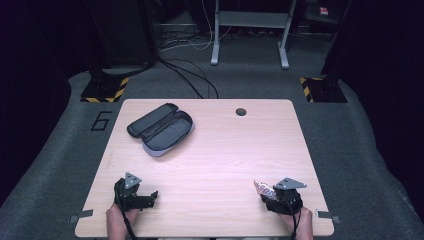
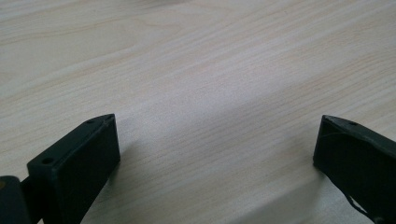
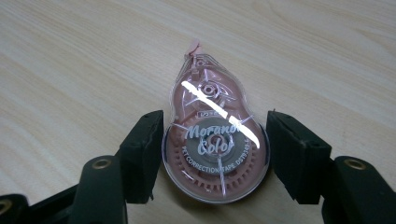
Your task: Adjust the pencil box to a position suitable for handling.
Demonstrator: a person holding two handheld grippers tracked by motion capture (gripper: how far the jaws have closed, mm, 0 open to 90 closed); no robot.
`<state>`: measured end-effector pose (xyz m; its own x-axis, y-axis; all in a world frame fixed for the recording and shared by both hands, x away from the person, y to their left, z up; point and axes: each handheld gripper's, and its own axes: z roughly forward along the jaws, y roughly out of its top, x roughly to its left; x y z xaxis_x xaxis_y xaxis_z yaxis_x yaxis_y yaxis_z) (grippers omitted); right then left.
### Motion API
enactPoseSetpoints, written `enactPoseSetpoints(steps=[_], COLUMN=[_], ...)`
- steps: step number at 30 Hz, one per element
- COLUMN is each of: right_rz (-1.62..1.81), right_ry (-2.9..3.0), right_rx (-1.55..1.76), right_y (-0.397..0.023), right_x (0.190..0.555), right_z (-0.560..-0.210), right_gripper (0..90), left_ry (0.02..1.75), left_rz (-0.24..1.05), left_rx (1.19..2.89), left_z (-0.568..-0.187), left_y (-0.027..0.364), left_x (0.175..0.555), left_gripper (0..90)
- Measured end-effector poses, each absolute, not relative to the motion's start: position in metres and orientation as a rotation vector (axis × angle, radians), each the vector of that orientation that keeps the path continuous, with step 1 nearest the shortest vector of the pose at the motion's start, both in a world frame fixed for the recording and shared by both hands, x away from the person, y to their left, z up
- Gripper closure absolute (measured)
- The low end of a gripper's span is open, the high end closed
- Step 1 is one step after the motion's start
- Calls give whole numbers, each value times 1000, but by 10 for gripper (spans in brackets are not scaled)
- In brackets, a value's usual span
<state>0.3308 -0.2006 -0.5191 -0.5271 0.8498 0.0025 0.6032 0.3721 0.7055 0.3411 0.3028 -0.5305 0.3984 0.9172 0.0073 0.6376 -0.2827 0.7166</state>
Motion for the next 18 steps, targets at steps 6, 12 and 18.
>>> enactPoseSetpoints(steps=[6,12,18], right_rz=[944,995,1050], right_ry=[2268,2250,2181], right_rx=[1285,1295,1290], right_y=[-193,-199,-220], right_x=[323,322,323], right_z=[-519,-515,-503], right_gripper=[373,203,136], left_ry=[1323,1321,1321], left_rz=[567,567,567], left_rx=[2024,2025,2025], left_z=[-530,-530,-530], left_y=[303,303,303], left_x=[341,341,341], left_gripper=[4,4,5])
